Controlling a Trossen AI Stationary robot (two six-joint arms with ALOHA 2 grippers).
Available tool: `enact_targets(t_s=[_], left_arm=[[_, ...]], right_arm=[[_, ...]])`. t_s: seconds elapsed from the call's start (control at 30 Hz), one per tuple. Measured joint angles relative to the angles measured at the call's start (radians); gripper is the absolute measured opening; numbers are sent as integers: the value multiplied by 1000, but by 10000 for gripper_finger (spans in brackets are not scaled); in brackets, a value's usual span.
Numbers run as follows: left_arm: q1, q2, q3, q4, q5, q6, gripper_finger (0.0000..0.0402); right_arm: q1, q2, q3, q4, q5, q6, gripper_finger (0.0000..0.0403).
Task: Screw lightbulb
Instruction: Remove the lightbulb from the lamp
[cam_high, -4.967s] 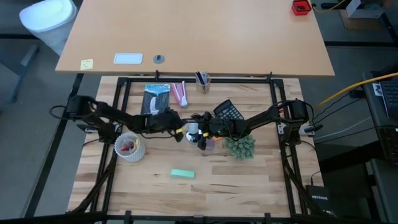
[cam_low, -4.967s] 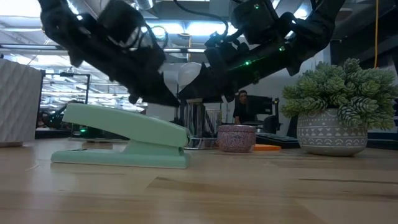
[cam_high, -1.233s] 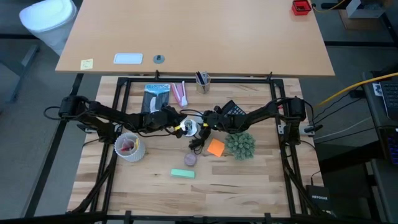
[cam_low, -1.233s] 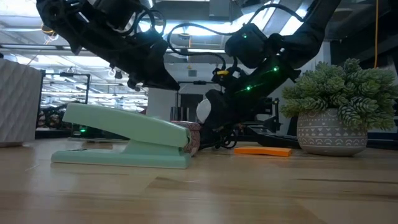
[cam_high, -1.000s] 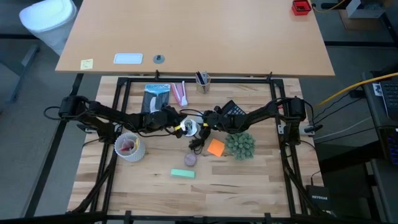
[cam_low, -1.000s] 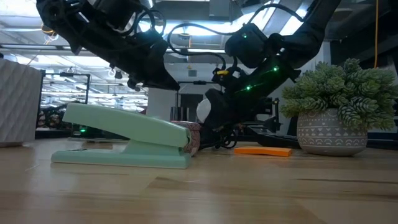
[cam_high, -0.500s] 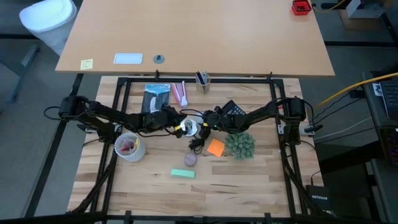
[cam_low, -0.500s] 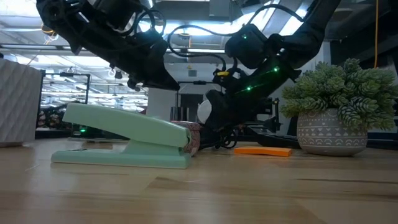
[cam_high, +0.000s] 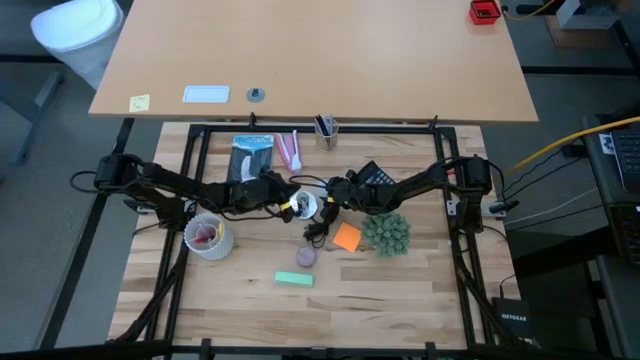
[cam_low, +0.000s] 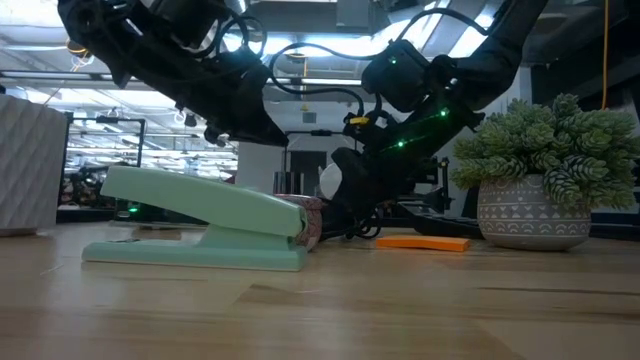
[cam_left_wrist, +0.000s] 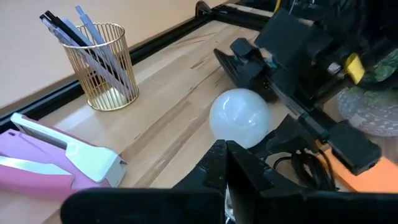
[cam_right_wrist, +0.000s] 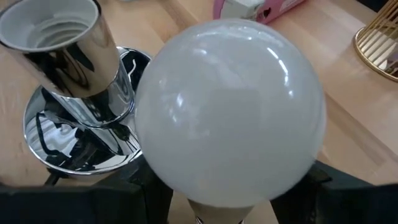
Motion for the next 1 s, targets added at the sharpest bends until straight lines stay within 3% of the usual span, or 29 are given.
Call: enact_targets(t_s=[0.3, 0.7, 1.0], left_arm=[[-61, -212, 0, -71, 0, 12, 0], [-93, -519, 2, -431, 0, 15, 0], [-93, -723, 2, -476, -1, 119, 0]], right_arm=[[0, 0, 0, 0, 0, 0, 214], [0, 0, 0, -22, -20, -1, 217], [0, 0, 1, -20, -16, -7, 274]])
